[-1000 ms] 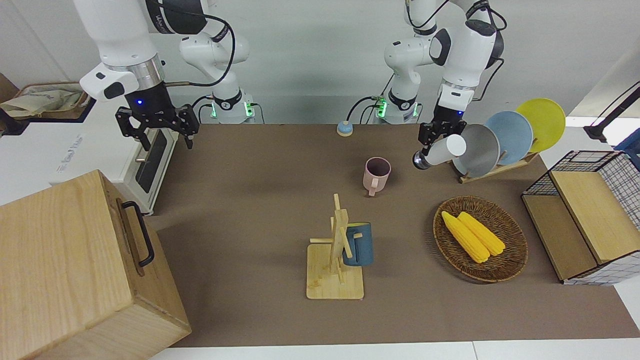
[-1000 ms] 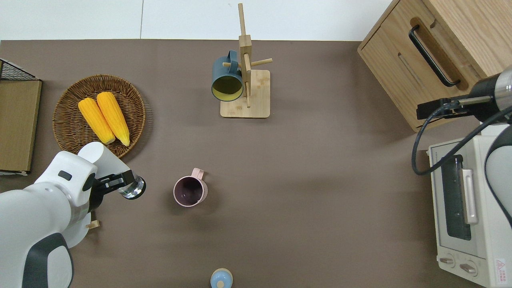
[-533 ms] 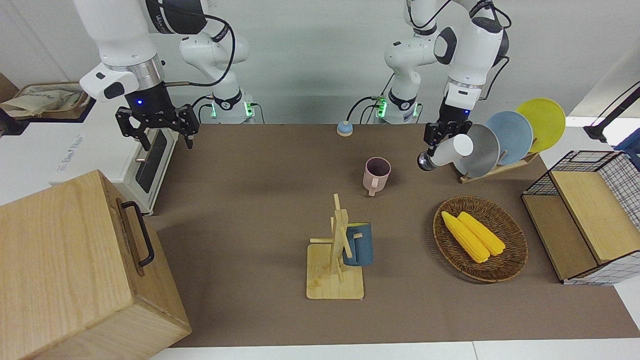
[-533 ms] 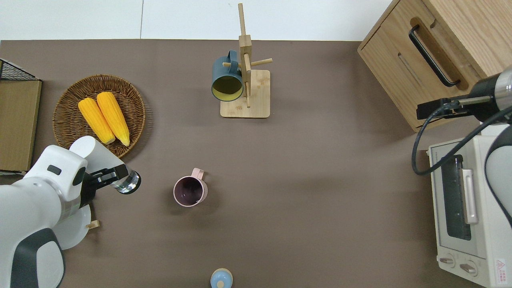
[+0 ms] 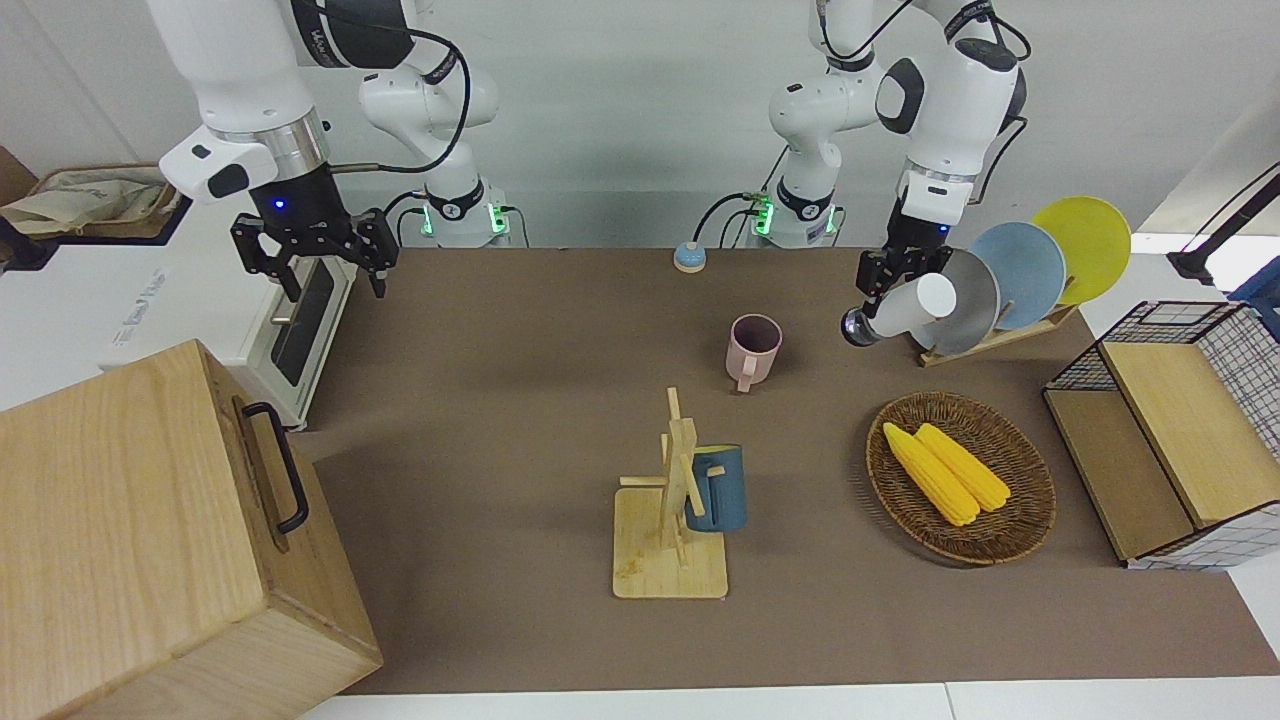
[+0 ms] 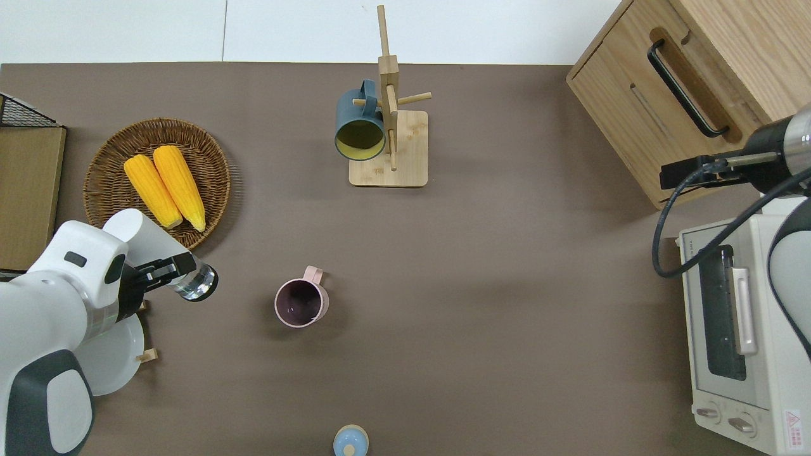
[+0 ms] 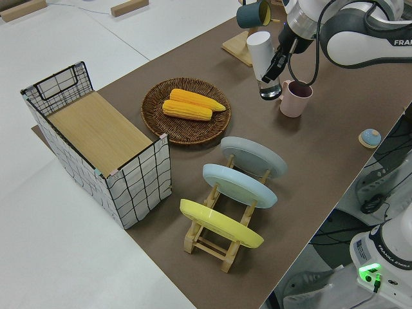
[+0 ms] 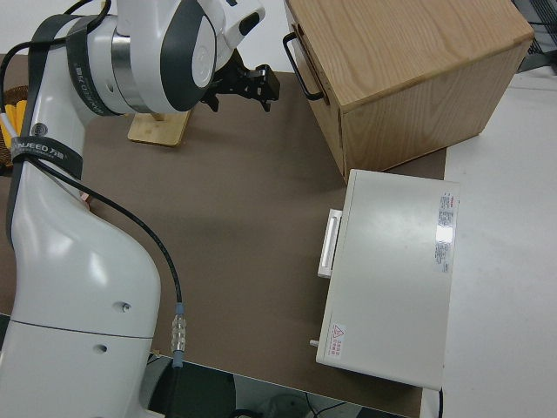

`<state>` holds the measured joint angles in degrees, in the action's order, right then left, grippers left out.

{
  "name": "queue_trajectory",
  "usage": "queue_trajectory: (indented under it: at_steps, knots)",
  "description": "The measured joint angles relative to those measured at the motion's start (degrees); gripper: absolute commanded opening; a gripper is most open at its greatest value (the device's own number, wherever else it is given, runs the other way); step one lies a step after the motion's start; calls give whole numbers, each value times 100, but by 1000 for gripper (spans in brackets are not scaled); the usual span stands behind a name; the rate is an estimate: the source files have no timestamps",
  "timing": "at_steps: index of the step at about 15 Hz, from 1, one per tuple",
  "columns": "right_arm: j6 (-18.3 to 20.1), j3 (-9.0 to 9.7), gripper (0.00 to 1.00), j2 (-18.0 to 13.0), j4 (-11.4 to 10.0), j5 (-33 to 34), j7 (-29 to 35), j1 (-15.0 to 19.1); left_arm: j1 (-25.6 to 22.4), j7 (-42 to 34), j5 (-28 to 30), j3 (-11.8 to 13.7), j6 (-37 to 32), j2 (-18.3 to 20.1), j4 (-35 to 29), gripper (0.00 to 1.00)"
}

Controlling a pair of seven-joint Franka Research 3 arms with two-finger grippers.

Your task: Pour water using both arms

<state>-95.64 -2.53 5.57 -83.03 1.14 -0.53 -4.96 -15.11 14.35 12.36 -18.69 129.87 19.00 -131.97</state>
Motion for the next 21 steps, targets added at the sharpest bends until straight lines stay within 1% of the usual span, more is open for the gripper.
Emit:
queue_trajectory:
  at_steps: [7, 9, 11, 12, 13, 15, 16, 19, 20, 21]
  knots:
    - [0, 0, 992, 0, 0, 0, 0, 0, -491, -411, -82, 3, 1, -122, 341, 0]
    - [0, 0, 990, 0, 0, 0, 0, 0, -694, -552, -193, 3, 3, -218, 525, 0]
    - [0, 0, 990, 0, 0, 0, 0, 0, -832, -692, -409, 91, 7, -401, 817, 0]
    - [0, 0, 990, 0, 0, 0, 0, 0, -830, -725, -555, 235, 11, -524, 1001, 0]
    - [0, 0, 990, 0, 0, 0, 0, 0, -831, -818, -697, 457, 13, -702, 1264, 0]
    - [0, 0, 990, 0, 0, 0, 0, 0, -779, -1114, -768, 768, 17, -957, 1622, 0]
    - [0, 0, 992, 0, 0, 0, 0, 0, -694, -1254, -778, 965, 18, -1075, 1798, 0]
    - [0, 0, 992, 0, 0, 0, 0, 0, -293, -1558, -782, 1659, 22, -1340, 2193, 0]
    - [0, 0, 992, 0, 0, 0, 0, 0, -200, -1643, -782, 1840, 24, -1428, 2339, 0]
    - [0, 0, 992, 0, 0, 0, 0, 0, -156, -1718, -782, 1955, 28, -1520, 2503, 0]
